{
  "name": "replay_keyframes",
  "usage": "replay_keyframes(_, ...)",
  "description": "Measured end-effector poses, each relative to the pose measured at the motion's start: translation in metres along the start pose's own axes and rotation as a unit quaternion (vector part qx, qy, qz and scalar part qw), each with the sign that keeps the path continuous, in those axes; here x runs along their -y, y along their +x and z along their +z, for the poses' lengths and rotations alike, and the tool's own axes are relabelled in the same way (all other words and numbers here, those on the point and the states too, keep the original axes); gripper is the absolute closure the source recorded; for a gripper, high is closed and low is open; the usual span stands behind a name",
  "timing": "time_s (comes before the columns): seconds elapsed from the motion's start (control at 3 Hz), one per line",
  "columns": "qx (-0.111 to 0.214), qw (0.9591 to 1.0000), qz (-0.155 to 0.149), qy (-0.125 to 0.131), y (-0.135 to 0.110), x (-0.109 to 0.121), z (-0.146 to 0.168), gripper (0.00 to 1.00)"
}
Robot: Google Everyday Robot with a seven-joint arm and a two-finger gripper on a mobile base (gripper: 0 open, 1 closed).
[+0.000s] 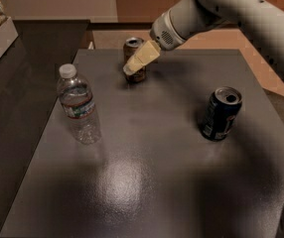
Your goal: Move orange can near water bottle
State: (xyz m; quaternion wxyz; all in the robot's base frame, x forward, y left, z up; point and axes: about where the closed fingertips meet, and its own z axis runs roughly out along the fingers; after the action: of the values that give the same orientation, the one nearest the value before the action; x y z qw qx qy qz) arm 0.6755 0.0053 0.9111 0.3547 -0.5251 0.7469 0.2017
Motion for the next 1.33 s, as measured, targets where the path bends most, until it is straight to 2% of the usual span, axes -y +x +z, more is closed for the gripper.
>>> replay_keyframes(0.33, 0.009, 0.9999, 0.003, 0.006, -0.0091, 0.0066, 0.0068, 0.0)
replay_keyframes(0.67, 0.014, 0.9999, 0.004, 0.002, -0.0136, 0.0105, 0.011, 0.16)
replay_keyframes(1.33, 0.01, 0.9999, 0.002, 0.001, -0.0071, 0.0116, 0.0051, 0.64)
